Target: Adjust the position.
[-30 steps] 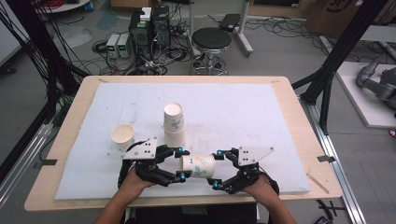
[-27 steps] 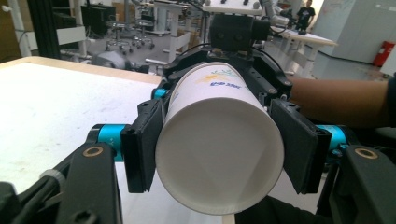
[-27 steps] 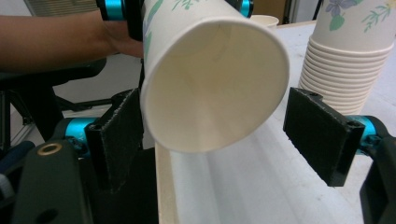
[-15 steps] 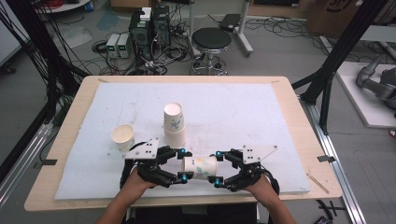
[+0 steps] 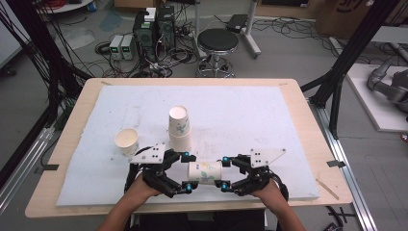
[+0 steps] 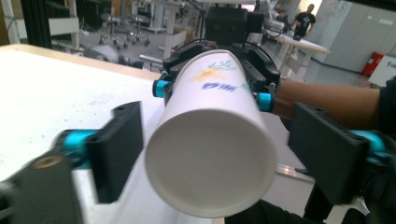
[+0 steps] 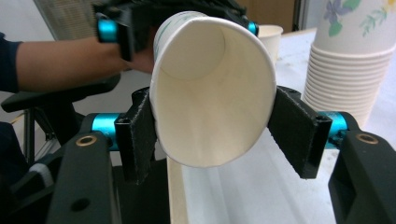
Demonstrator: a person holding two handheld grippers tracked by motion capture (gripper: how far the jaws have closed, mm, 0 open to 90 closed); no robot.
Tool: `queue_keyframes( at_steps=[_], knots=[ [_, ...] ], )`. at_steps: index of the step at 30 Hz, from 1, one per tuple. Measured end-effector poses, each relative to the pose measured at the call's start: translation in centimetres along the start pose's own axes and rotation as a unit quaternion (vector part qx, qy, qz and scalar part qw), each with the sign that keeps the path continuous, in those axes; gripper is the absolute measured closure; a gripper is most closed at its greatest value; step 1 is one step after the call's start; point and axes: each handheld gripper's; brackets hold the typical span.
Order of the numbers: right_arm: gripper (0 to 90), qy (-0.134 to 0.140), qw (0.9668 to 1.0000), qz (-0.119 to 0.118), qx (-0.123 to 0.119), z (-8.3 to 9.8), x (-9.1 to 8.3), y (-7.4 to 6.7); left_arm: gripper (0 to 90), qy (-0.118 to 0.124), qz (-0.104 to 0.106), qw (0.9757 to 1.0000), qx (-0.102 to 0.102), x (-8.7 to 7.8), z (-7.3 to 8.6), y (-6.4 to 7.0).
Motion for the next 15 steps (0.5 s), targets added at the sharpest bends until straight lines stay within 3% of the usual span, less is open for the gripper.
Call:
queue_keyframes(
  at_steps=[4, 8, 15],
  knots=[
    [35.6, -0.022, 0.9997, 0.004, 0.003, -0.1, -0.1, 0.1, 15.0, -0.018, -0.017, 0.9996, 0.010, -0.3, -0.3, 0.1],
    [35.6, -0.046, 0.9989, 0.010, 0.001, -0.4, 0.0, 0.1, 14.9, -0.051, -0.027, 0.9979, 0.027, -0.3, -0.6, 0.3],
    [35.7, -0.095, 0.9953, 0.016, -0.002, -1.3, 0.2, 0.2, 14.9, -0.112, -0.040, 0.9918, 0.049, 0.1, -1.2, 0.2]
  ],
)
Point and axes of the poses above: each handheld gripper's, and its own axes: x roughly forward along the jaws, z roughly out of its underside, y roughly to its right, and after that the axes turned 4 degrees about -x, right-handed
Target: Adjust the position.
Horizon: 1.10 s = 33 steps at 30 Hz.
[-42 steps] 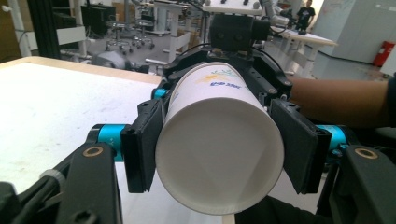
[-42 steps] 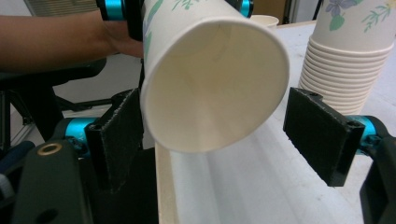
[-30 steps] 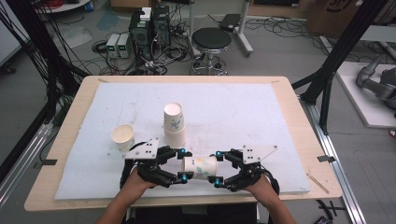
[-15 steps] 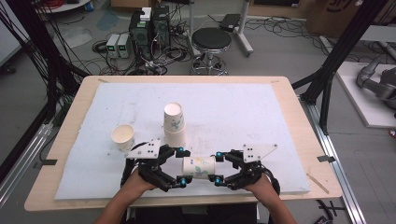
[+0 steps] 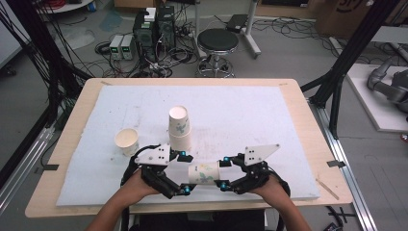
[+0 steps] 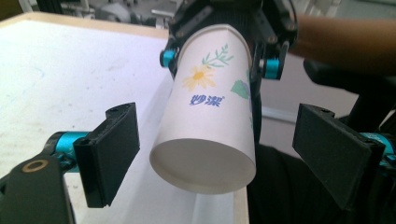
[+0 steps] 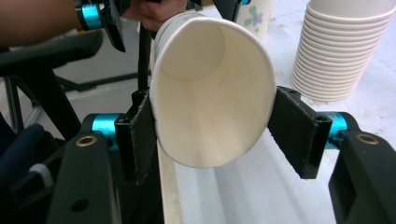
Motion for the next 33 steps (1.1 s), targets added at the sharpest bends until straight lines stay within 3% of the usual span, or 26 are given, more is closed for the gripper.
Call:
queue_keyframes(
  at_steps=[7, 14, 22, 33],
  knots=[
    [35.6, -0.051, 0.9985, 0.007, -0.019, -1.6, 0.1, 0.1, 15.8, -0.041, -0.014, 0.9990, 0.009, 0.5, -0.5, -0.3],
    [35.6, -0.108, 0.9933, 0.012, -0.039, -3.2, 0.8, 0.2, 16.3, -0.076, -0.020, 0.9965, 0.030, 0.9, -0.9, -0.3],
    [35.6, -0.164, 0.9845, 0.009, -0.061, -4.6, 1.9, 0.1, 18.0, -0.109, -0.022, 0.9925, 0.050, 1.5, -1.0, -0.2],
    [35.6, -0.222, 0.9713, 0.007, -0.085, -6.3, 3.2, 0.0, 20.3, -0.136, -0.024, 0.9888, 0.058, 2.0, -0.9, -0.3]
  ],
)
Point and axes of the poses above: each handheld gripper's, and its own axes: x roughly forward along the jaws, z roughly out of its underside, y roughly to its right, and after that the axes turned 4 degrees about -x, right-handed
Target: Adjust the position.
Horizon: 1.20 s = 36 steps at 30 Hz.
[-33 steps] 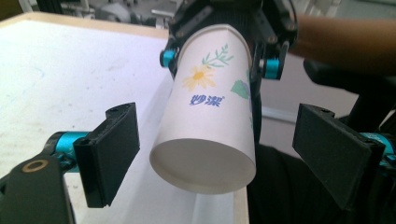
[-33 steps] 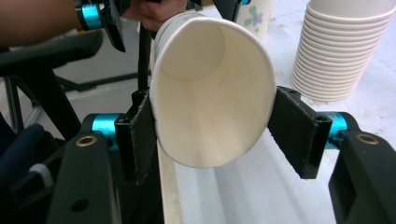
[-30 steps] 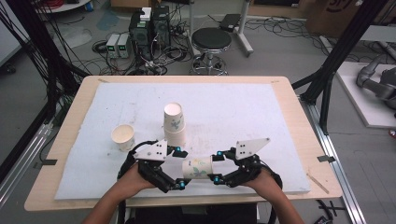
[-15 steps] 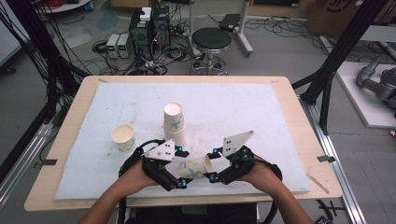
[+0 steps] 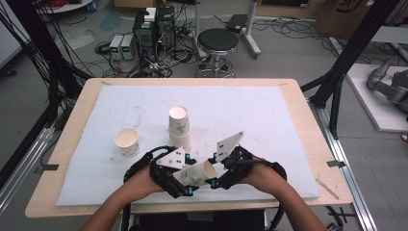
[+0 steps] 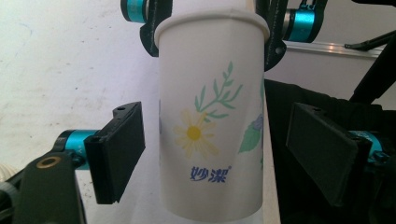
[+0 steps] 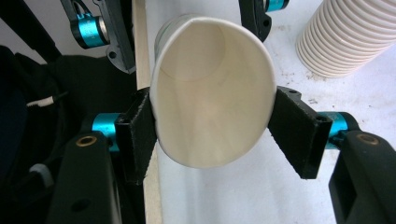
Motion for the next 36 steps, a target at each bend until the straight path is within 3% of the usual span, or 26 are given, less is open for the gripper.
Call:
queue_keyframes(
  at_steps=[10, 21, 32, 36],
  knots=[
    [35.6, -0.035, 0.9993, -0.004, -0.012, -1.1, 0.2, -0.1, 24.6, -0.020, 0.008, 0.9998, -0.005, 0.6, -0.1, -0.1],
    [35.5, -0.048, 0.9986, -0.013, -0.018, -1.5, 0.5, -0.1, 36.1, -0.034, 0.017, 0.9992, -0.007, 0.9, -0.1, -0.2],
    [31.9, -0.039, 0.9990, -0.013, -0.015, -1.5, 0.6, 0.0, 35.5, -0.023, 0.015, 0.9994, -0.022, 1.2, 0.0, -0.2],
    [24.9, -0.008, 0.9999, -0.005, 0.006, -1.1, 0.5, 0.1, 33.5, -0.003, 0.014, 0.9993, -0.035, 1.1, 0.4, -0.3]
  ],
)
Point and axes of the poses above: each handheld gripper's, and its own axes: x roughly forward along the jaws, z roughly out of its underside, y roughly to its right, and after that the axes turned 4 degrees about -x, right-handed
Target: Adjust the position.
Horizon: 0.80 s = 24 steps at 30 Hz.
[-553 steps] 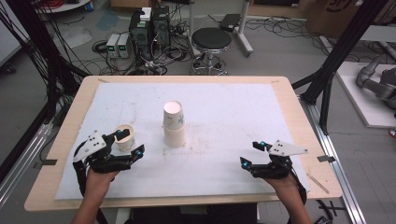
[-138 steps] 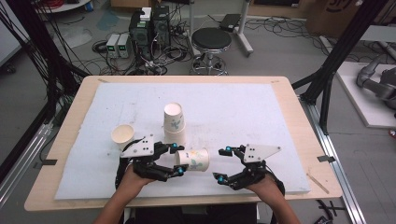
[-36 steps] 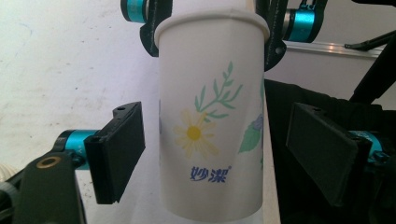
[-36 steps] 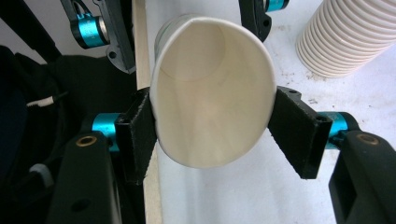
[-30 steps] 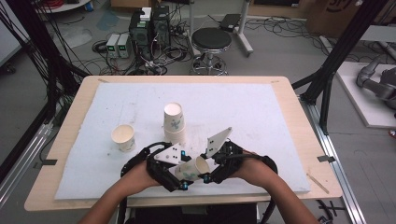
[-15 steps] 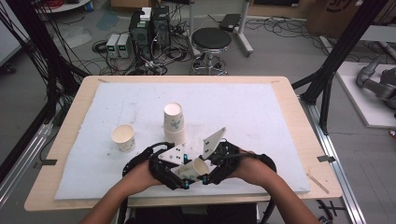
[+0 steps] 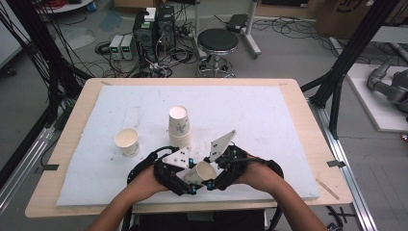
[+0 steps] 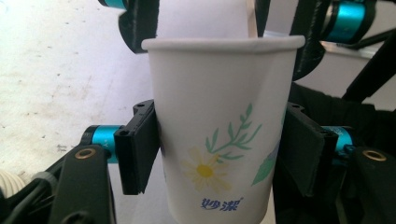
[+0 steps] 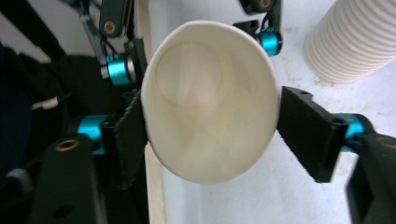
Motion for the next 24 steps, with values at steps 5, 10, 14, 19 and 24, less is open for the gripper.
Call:
queue_keyframes(
  at_steps=[5, 10, 14, 19, 24],
  knots=[
    [21.9, 0.041, 0.9989, 0.003, 0.021, 0.8, -0.8, 0.2, 32.7, 0.027, -0.002, 0.9995, -0.017, -0.1, 0.9, -0.2],
    [21.9, 0.076, 0.9960, 0.011, 0.046, 1.9, -1.8, 0.4, 32.5, 0.055, -0.003, 0.9978, -0.037, -0.3, 1.8, -0.5],
    [21.9, 0.104, 0.9923, 0.016, 0.065, 3.0, -2.4, 0.5, 32.3, 0.072, -0.010, 0.9961, -0.049, -0.4, 2.5, -0.7],
    [22.0, 0.126, 0.9874, 0.029, 0.092, 4.8, -2.9, 0.5, 32.0, 0.100, -0.022, 0.9928, -0.062, -0.9, 3.5, -0.9],
    [22.0, 0.149, 0.9791, 0.075, 0.116, 6.8, -3.4, 0.2, 31.6, 0.139, -0.040, 0.9869, -0.072, -1.8, 4.6, -1.1]
  ],
)
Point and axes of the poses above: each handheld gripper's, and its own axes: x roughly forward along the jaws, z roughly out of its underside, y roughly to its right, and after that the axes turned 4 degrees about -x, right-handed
